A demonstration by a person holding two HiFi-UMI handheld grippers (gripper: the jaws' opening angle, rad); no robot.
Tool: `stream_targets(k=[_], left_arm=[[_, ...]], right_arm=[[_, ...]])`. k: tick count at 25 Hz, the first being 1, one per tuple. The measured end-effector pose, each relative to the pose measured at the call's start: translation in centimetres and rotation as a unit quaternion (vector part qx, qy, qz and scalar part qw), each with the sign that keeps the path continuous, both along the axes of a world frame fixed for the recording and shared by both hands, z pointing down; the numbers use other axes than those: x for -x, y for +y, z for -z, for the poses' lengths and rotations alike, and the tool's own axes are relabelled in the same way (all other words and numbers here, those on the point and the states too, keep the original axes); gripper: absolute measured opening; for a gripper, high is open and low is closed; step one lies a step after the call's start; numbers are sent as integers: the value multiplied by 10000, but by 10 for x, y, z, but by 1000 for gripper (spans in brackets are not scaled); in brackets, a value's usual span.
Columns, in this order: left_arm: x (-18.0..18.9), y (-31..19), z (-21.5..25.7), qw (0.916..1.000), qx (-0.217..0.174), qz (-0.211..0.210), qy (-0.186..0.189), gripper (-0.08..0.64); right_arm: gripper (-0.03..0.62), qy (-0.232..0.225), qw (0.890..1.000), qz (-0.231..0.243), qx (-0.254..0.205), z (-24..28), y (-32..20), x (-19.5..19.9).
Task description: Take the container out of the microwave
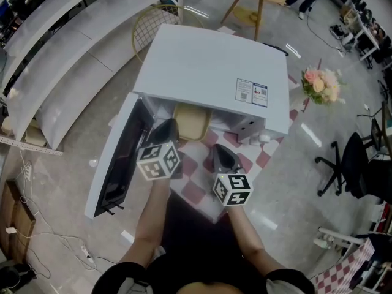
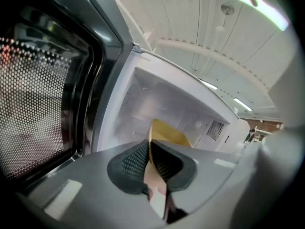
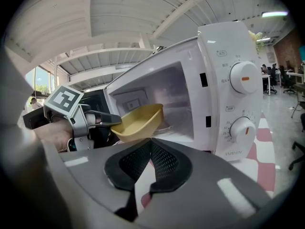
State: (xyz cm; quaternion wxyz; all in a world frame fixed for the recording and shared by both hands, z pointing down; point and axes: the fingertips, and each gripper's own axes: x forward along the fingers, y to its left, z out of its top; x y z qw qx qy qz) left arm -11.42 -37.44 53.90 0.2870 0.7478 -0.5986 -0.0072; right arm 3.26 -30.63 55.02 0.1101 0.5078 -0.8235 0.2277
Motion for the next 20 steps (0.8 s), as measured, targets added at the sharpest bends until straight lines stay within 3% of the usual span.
stream_targets(k=[20], left_arm=[[3,32,-2,9999,93,130,63,26]], right_arm=[[2,4,10000,25,23,2,9,-9]])
